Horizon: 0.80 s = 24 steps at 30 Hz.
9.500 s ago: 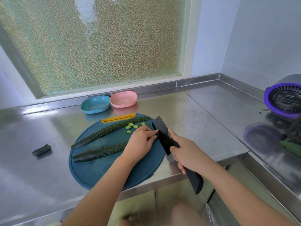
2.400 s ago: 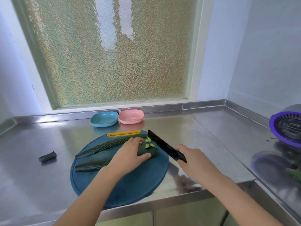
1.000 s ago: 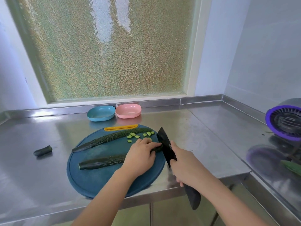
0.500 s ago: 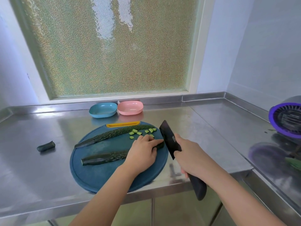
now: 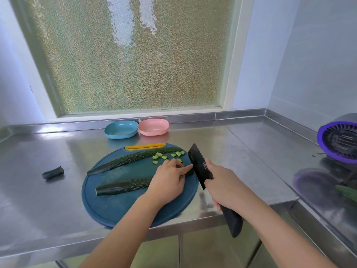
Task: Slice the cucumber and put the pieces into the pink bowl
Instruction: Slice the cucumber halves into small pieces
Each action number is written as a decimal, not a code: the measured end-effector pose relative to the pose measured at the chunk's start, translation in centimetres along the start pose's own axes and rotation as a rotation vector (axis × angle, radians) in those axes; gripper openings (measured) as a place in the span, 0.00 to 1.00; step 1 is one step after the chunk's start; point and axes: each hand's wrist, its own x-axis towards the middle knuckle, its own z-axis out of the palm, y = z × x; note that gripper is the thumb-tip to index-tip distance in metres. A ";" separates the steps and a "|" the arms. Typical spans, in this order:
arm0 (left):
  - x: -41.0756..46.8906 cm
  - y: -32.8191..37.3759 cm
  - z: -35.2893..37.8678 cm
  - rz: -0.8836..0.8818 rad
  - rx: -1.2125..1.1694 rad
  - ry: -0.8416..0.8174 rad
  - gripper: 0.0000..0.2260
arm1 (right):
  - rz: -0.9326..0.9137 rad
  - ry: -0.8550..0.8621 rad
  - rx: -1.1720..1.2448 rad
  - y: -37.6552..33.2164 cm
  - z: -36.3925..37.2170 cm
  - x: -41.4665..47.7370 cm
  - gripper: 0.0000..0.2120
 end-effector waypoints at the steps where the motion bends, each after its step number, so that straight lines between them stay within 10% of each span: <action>1: 0.0 0.0 0.0 0.003 0.005 -0.002 0.21 | 0.002 -0.002 -0.003 0.0 0.0 0.0 0.34; 24: 0.3 -0.4 0.3 0.034 0.002 -0.016 0.21 | 0.044 -0.008 -0.029 -0.2 2.0 0.9 0.33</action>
